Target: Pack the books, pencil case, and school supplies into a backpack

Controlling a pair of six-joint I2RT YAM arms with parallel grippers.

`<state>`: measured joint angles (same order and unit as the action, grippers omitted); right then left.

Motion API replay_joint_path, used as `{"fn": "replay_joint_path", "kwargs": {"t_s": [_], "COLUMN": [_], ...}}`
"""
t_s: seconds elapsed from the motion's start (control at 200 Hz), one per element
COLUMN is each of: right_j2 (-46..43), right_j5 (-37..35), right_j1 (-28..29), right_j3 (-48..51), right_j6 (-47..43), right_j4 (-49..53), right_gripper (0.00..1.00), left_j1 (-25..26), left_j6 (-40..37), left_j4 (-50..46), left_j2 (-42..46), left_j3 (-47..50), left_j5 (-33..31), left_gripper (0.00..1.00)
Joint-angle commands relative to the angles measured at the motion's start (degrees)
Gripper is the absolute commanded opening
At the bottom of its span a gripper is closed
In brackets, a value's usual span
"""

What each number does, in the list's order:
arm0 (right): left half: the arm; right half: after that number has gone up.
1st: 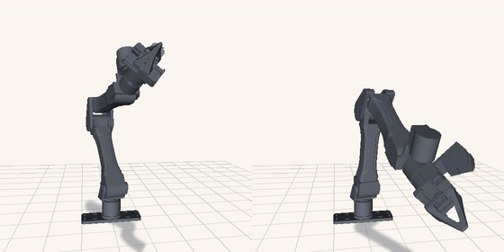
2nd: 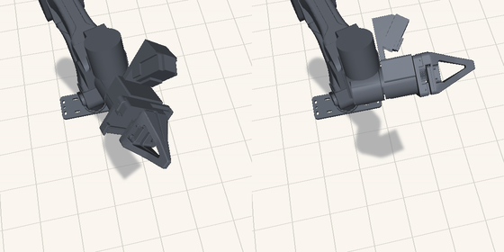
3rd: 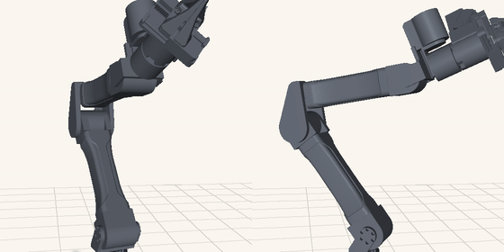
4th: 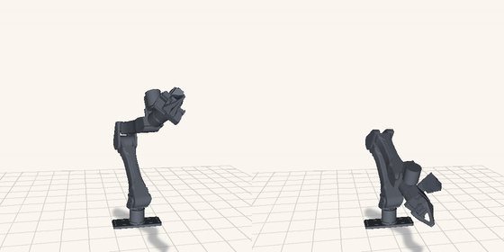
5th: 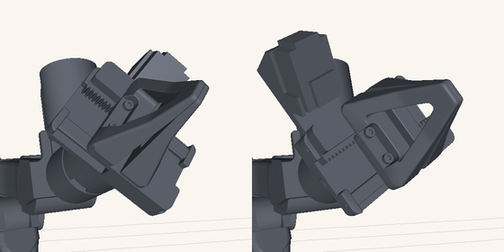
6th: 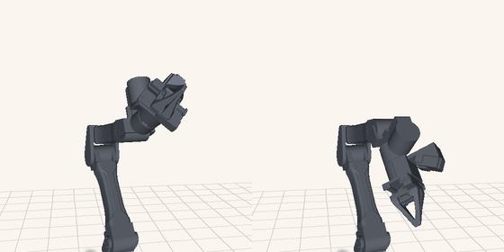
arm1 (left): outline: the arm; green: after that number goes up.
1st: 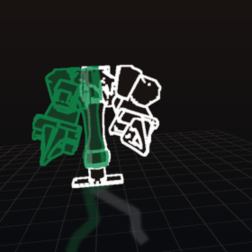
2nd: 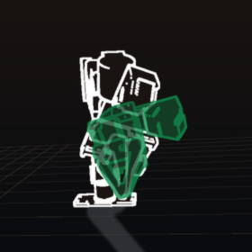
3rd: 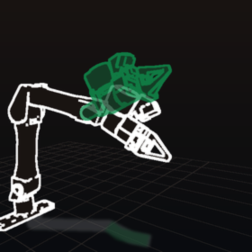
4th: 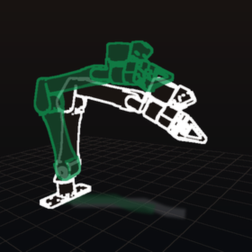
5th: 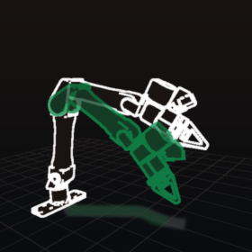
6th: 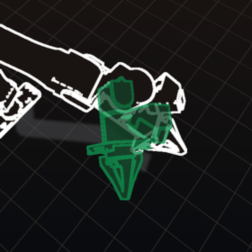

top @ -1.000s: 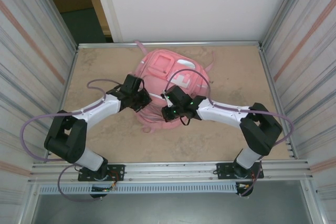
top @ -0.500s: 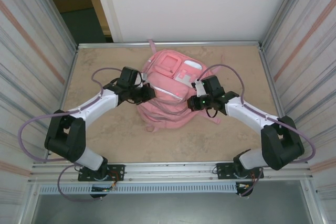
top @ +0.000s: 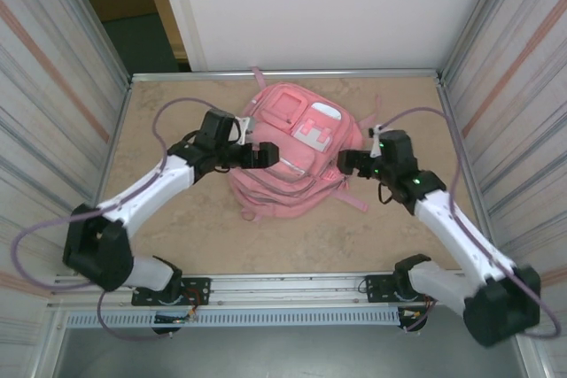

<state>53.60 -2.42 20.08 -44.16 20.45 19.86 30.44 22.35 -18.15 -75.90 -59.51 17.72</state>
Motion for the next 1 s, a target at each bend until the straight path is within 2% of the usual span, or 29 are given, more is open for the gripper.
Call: {"fn": "replay_joint_path", "kwargs": {"t_s": [0.0,0.08,0.185,0.266,0.341,0.431,0.531,0.591,0.767,0.882,0.907,0.952,0.992], "right_j2": [-7.65,-12.65,-18.08,-20.60,-21.57,-21.33,-18.28,-14.46,0.64,11.70,14.07,18.38,22.41], "right_j5": [-14.37,-17.42,-20.81,-19.46,-16.96,-12.06,-4.82,-1.30,2.26,4.83,5.11,5.34,5.27], "right_j1": [-1.36,-2.71,-5.10,-7.68,-10.32,-13.51,-18.19,-20.52,-25.23,-26.40,-26.38,-26.38,-26.30], "right_j3": [2.31,5.68,12.35,19.30,25.88,31.95,36.75,37.72,37.39,35.41,35.12,34.40,33.14], "right_j6": [-0.26,-3.62,-5.83,-9.12,-10.53,-11.46,-11.91,-12.26,-12.24,-11.87,-11.88,-11.55,-11.48], "right_j4": [2.51,-0.85,-5.54,-11.61,-18.59,-26.12,-37.41,-42.93,-58.03,-67.85,-70.48,-74.72,-76.91], "right_gripper": [0.99,0.99,0.99,0.99,0.99,0.99,0.99,0.99,0.99,0.99,0.99,0.99,0.99], "left_j1": [1.59,1.57,1.45,0.89,-1.59,-7.72,-12.36,-14.74,-20.80,-23.63,-24.32,-24.87,-24.95], "left_j6": [-13.43,-17.74,-26.89,-33.35,-32.89,-32.56,-30.98,-32.58,-31.45,-28.82,-28.23,-27.58,-27.96], "left_j4": [4.97,9.09,20.82,28.52,32.43,35.41,40.97,46.49,56.25,64.13,63.48,56.61,58.05], "left_j2": [10.44,16.13,21.74,24.50,26.20,26.96,25.78,25.00,16.42,7.69,6.23,5.93,4.60], "left_j3": [3.86,9.80,21.44,30.27,36.54,42.03,46.95,49.62,48.77,46.63,45.45,42.00,41.66], "left_j5": [-16.04,-22.86,-31.15,-35.21,-38.91,-33.54,-33.56,-29.77,-16.41,-11.07,-10.72,-10.85,-11.17], "left_gripper": [0.99,0.99,0.99,0.99,0.99,0.99,0.99,0.99,0.99,0.99,0.99,0.99,0.99]}}
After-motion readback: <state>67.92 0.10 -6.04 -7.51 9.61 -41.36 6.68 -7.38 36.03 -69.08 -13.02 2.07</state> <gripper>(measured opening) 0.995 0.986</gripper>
